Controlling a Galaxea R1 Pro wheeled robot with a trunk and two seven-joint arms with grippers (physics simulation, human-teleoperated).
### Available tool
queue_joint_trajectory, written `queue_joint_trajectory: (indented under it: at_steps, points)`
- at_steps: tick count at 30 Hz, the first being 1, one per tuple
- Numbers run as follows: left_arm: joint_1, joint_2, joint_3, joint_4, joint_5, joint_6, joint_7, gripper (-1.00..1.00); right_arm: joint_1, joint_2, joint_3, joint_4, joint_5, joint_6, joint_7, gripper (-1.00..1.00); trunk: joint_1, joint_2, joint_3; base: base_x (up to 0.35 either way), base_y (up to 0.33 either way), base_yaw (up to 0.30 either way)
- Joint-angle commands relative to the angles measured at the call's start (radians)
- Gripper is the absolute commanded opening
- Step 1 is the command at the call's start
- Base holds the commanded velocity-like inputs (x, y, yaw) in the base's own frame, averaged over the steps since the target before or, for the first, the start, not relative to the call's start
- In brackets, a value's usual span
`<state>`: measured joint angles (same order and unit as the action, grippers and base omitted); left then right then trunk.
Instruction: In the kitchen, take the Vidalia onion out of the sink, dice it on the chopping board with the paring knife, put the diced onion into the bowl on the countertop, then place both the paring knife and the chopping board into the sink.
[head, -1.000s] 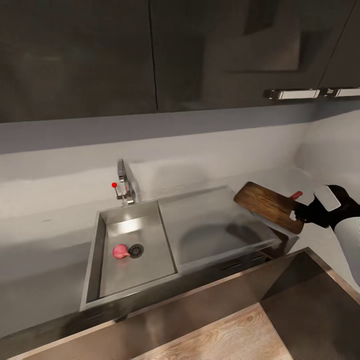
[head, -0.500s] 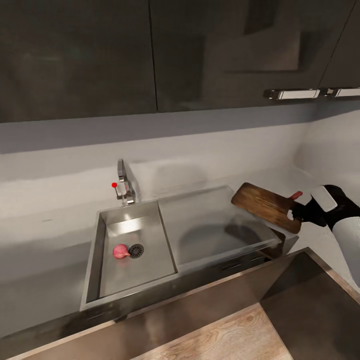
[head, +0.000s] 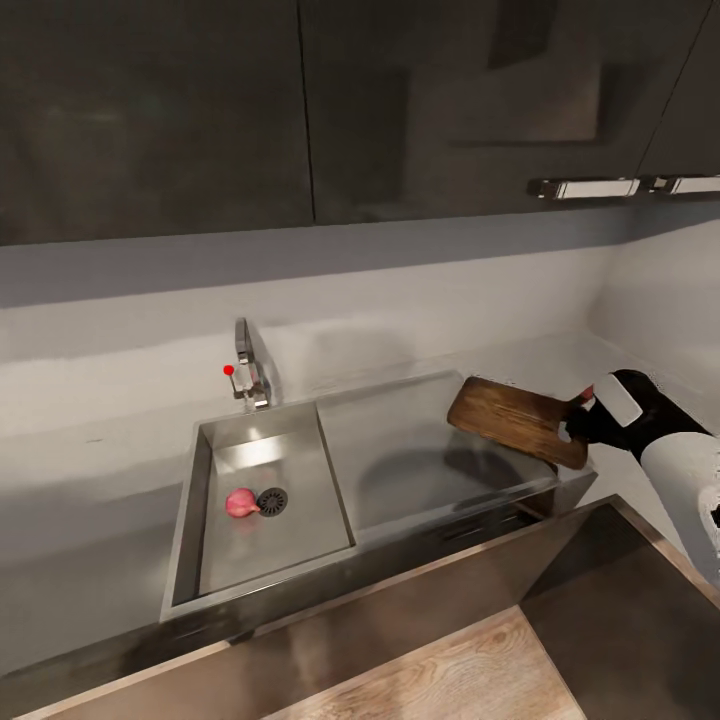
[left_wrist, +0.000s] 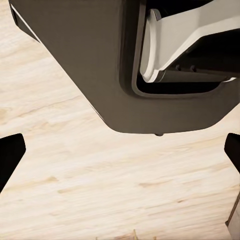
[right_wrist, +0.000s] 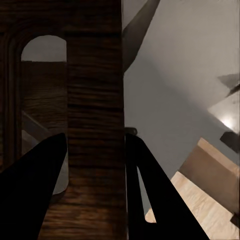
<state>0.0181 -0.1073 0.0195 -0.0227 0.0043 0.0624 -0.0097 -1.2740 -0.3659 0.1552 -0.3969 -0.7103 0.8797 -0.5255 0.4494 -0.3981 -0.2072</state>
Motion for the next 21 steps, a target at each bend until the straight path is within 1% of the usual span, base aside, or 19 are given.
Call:
queue_joint_trajectory:
  at_steps: [1, 5, 13, 17, 21]
  points:
    - [0.0, 0.0, 0.002, -0.003, 0.0, 0.005, -0.001, 1.0, -0.001, 0.0, 0.008, -0.002, -0.014, -0.001, -0.007, -1.0, 0.001, -0.002, -0.002, 0.0, 0.0, 0.0]
    - [0.0, 0.0, 0.002, -0.003, 0.001, 0.005, -0.001, 1.0, -0.001, 0.01, 0.018, -0.002, -0.014, -0.001, -0.007, -1.0, 0.001, -0.002, -0.002, 0.0, 0.013, 0.0]
    - [0.0, 0.0, 0.002, -0.003, 0.0, 0.005, -0.001, 1.0, -0.001, 0.014, 0.02, -0.002, -0.014, -0.001, -0.007, -1.0, 0.001, -0.002, -0.002, 0.0, 0.226, 0.015]
    - [0.0, 0.0, 0.002, -0.003, 0.0, 0.005, -0.001, 1.0, -0.002, 0.015, 0.02, -0.002, -0.014, -0.001, -0.007, -1.0, 0.001, -0.002, -0.002, 0.0, 0.105, 0.147]
    - [0.0, 0.0, 0.002, -0.003, 0.0, 0.005, -0.001, 1.0, -0.001, 0.015, 0.02, -0.002, -0.014, -0.001, -0.007, -1.0, 0.001, -0.002, -0.002, 0.0, 0.022, 0.244]
